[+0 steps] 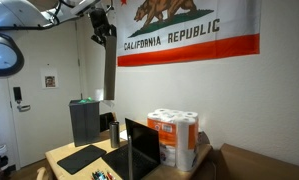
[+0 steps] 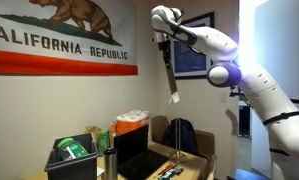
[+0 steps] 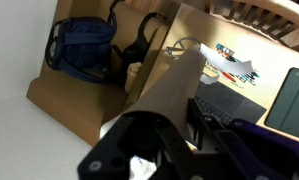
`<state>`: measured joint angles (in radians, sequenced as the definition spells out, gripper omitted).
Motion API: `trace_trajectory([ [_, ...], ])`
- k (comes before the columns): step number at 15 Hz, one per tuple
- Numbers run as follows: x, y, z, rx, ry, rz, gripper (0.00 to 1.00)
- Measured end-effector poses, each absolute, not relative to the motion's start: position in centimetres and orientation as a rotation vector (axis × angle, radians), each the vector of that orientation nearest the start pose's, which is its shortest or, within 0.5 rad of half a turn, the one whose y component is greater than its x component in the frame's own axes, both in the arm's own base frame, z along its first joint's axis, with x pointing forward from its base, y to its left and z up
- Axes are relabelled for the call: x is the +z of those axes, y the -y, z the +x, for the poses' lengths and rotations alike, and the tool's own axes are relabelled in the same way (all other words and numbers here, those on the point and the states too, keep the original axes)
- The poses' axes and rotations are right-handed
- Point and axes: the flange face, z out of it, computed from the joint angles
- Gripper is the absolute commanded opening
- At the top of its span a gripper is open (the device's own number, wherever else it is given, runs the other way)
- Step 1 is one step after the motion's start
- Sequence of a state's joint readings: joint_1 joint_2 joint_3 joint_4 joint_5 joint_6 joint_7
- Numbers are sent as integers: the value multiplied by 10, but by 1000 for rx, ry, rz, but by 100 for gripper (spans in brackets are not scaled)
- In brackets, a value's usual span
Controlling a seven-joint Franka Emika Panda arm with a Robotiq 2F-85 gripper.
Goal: Pick up the tissue paper roll and place it in the tissue paper holder.
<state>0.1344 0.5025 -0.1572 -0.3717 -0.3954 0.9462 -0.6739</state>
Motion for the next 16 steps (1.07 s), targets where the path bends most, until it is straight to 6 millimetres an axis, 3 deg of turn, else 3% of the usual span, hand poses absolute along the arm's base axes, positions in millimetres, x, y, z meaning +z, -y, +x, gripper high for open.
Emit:
trace_trajectory([
  [8,793,104,543,132,484,-3493,2],
  [12,783,131,553,112,441,-3498,2],
  [16,765,146,573,97,450,-3492,2],
])
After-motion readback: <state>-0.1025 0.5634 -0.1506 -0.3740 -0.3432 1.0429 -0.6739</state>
